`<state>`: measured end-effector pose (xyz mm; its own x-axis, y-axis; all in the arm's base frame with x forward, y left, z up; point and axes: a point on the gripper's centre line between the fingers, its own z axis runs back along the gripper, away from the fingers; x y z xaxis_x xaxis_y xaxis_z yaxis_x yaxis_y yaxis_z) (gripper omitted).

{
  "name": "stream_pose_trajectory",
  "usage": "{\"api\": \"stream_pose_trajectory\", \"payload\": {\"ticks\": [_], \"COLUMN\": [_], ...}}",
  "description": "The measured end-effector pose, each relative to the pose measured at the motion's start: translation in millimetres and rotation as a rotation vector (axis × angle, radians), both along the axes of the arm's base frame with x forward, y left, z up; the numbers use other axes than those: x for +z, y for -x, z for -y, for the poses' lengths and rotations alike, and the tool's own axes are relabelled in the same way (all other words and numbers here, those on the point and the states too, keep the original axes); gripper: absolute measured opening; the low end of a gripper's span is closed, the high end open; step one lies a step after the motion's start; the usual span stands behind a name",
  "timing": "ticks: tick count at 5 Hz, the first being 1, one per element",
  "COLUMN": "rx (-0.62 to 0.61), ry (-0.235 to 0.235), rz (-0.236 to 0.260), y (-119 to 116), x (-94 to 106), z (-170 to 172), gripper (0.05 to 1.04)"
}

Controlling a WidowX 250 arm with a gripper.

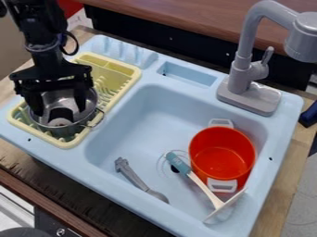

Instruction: Move the black object to the top of the sink

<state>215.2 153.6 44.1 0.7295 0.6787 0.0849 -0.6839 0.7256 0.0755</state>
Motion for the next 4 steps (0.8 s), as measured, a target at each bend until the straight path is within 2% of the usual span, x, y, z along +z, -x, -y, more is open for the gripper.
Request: {"api": "stream_pose_trajectory", "payload": {"ticks": [2,3,4], "rx": [-0.014,-0.010,-0.014], "ry": [-0.035,-0.037,-0.028], "rz": [-0.009,-0.030,-0.037], "y": [-1.9,1.0,1.8], "x": [-10.1,-14.9,-14.8], "z": [1.2,2.1,3.2], "gripper": [0.999,0.952,0.679]}}
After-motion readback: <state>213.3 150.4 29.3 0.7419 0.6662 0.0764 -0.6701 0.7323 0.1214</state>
